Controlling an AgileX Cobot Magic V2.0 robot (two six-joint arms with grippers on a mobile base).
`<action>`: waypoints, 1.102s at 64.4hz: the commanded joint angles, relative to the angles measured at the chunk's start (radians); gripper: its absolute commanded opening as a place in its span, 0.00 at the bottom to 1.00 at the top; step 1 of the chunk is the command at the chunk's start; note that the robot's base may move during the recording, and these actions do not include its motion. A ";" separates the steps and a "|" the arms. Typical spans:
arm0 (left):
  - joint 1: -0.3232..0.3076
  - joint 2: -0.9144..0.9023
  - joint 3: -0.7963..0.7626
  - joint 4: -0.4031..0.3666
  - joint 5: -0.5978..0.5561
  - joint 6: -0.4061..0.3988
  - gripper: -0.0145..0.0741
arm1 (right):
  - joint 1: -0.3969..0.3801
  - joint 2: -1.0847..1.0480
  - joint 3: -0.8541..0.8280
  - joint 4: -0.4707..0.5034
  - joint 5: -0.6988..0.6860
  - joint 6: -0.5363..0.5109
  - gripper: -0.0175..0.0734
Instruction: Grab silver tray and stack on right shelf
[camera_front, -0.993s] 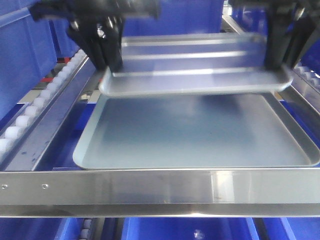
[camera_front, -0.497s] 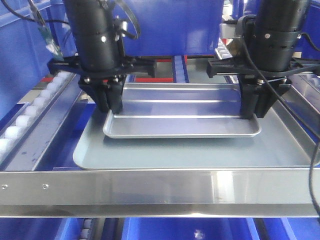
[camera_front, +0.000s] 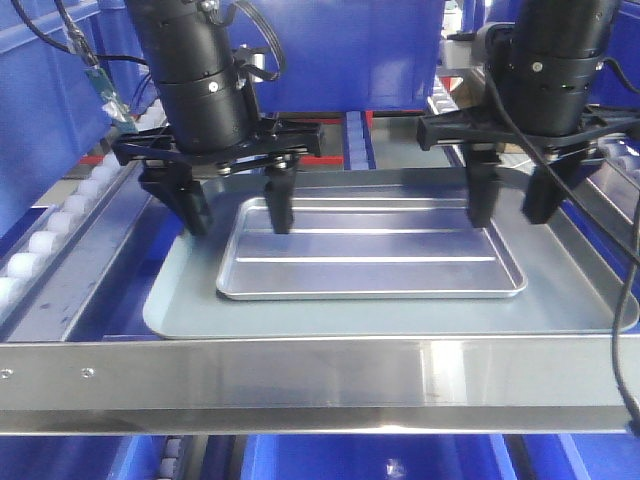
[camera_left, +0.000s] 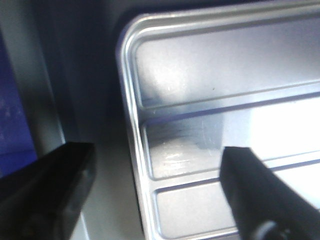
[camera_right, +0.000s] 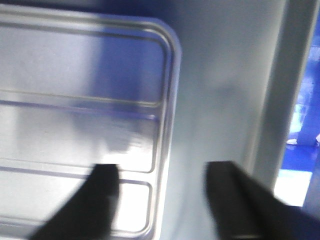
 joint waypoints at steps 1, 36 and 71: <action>0.004 -0.060 -0.031 -0.004 -0.008 0.004 0.72 | -0.005 -0.056 -0.049 -0.016 0.010 -0.011 0.89; -0.060 -0.416 0.030 0.159 0.032 0.002 0.30 | -0.002 -0.349 0.008 -0.018 0.085 -0.081 0.40; -0.095 -0.980 0.863 0.185 -0.513 -0.019 0.05 | -0.002 -1.015 0.761 -0.027 -0.265 -0.081 0.25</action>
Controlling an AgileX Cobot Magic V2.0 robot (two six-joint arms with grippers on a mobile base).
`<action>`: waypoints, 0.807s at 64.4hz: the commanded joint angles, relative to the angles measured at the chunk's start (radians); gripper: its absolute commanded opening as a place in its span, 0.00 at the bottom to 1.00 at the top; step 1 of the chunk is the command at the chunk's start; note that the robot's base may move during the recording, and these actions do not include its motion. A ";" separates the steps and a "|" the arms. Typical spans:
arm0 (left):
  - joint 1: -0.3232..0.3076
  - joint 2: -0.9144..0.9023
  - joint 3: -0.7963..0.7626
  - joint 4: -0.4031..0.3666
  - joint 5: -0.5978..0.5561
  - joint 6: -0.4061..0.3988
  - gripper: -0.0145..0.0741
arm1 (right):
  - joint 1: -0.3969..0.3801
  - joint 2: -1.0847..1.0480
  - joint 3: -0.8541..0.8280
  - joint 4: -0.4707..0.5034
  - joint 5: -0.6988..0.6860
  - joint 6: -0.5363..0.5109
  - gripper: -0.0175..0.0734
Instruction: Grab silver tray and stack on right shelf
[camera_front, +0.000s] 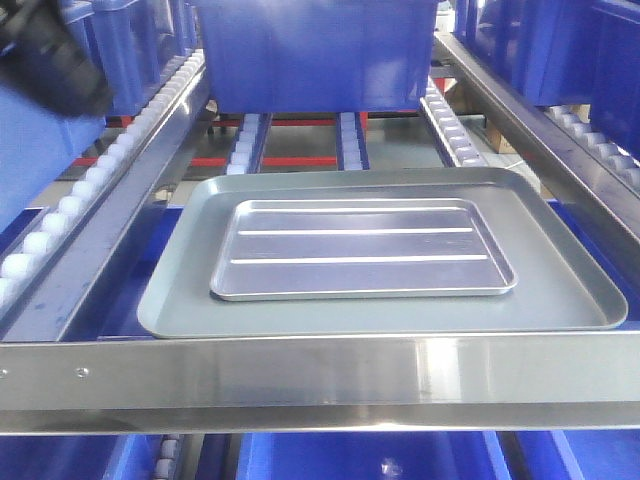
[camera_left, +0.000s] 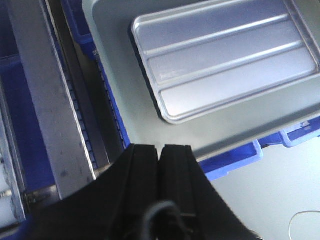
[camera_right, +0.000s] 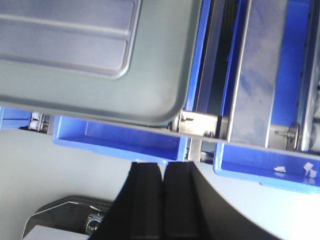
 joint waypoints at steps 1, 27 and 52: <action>-0.006 -0.116 0.094 0.012 -0.155 -0.011 0.05 | -0.003 -0.120 0.068 -0.018 -0.113 -0.011 0.25; -0.006 -0.654 0.216 0.022 -0.148 0.002 0.05 | -0.003 -0.709 0.128 -0.018 -0.105 -0.037 0.25; -0.006 -0.875 0.216 0.063 -0.035 0.004 0.05 | -0.003 -0.922 0.128 -0.061 -0.106 -0.087 0.25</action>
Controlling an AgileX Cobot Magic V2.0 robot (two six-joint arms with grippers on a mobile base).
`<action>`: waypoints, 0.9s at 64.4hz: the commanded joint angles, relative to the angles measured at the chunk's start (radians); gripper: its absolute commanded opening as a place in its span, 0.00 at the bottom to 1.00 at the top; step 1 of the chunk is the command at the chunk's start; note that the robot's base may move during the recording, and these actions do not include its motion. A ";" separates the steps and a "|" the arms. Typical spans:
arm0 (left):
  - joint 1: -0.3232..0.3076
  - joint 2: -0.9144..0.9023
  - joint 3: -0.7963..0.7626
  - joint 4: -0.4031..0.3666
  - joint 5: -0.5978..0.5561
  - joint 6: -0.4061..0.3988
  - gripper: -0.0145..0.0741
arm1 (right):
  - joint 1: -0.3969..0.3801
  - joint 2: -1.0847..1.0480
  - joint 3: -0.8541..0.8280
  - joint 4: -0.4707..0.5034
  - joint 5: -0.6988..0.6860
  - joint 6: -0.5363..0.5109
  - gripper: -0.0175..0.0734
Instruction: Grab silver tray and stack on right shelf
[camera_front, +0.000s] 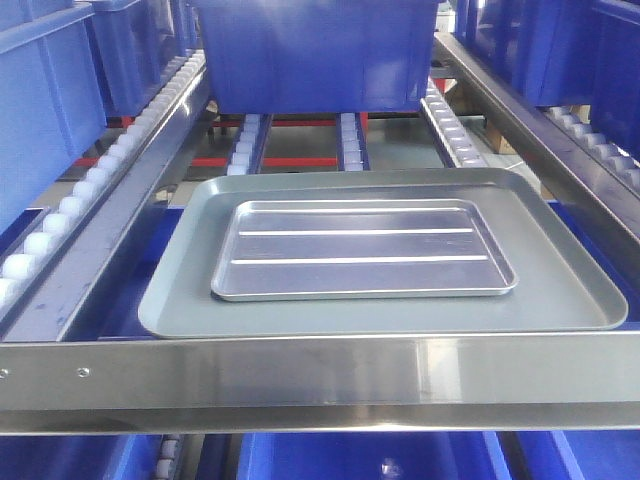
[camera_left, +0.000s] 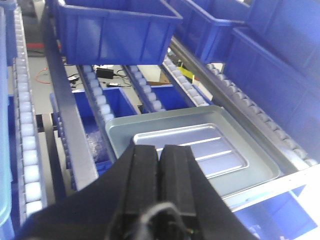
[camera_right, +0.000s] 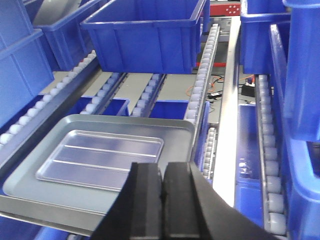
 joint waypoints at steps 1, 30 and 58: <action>-0.006 0.012 -0.026 0.011 -0.066 0.000 0.05 | -0.003 0.003 -0.024 -0.022 -0.079 -0.017 0.25; -0.006 0.012 -0.024 0.011 -0.066 0.000 0.05 | -0.003 0.003 -0.012 -0.022 -0.069 -0.017 0.25; 0.180 -0.034 0.163 -0.197 -0.263 0.264 0.05 | -0.003 0.003 -0.012 -0.022 -0.069 -0.017 0.25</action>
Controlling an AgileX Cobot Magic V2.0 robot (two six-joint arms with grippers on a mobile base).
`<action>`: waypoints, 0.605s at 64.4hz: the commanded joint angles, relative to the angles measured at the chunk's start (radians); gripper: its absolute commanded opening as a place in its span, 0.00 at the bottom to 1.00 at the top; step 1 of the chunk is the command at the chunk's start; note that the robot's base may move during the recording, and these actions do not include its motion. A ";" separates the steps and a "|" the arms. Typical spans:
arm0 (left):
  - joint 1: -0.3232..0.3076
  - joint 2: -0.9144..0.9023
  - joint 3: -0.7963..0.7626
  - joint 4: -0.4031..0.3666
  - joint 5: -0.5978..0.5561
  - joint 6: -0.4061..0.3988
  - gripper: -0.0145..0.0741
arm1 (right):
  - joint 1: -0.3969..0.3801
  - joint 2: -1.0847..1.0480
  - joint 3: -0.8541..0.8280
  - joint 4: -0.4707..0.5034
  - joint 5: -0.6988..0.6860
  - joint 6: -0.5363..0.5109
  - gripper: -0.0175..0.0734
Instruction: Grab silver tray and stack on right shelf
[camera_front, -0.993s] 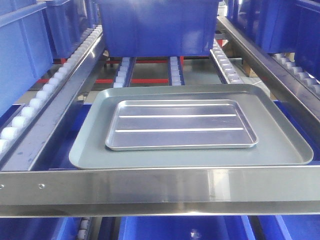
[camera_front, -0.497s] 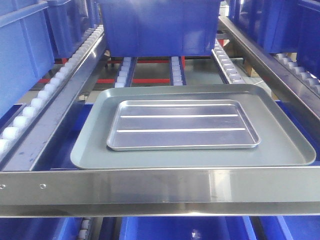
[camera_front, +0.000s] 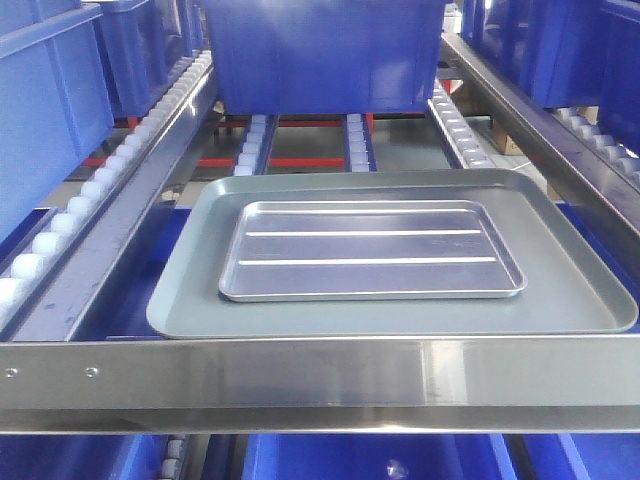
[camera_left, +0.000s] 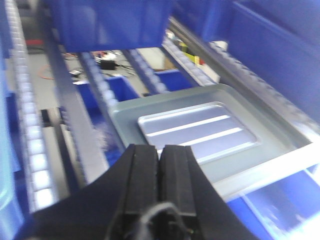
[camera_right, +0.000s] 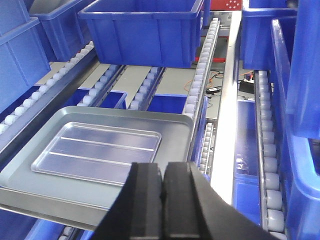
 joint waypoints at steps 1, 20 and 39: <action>0.094 -0.014 0.059 -0.025 -0.207 0.027 0.05 | -0.003 0.003 -0.024 -0.016 -0.083 -0.009 0.25; 0.448 -0.165 0.346 -0.069 -0.424 0.029 0.05 | -0.003 0.003 -0.024 -0.016 -0.083 -0.009 0.25; 0.581 -0.224 0.481 -0.110 -0.503 0.034 0.05 | -0.003 0.003 -0.024 -0.016 -0.082 -0.009 0.25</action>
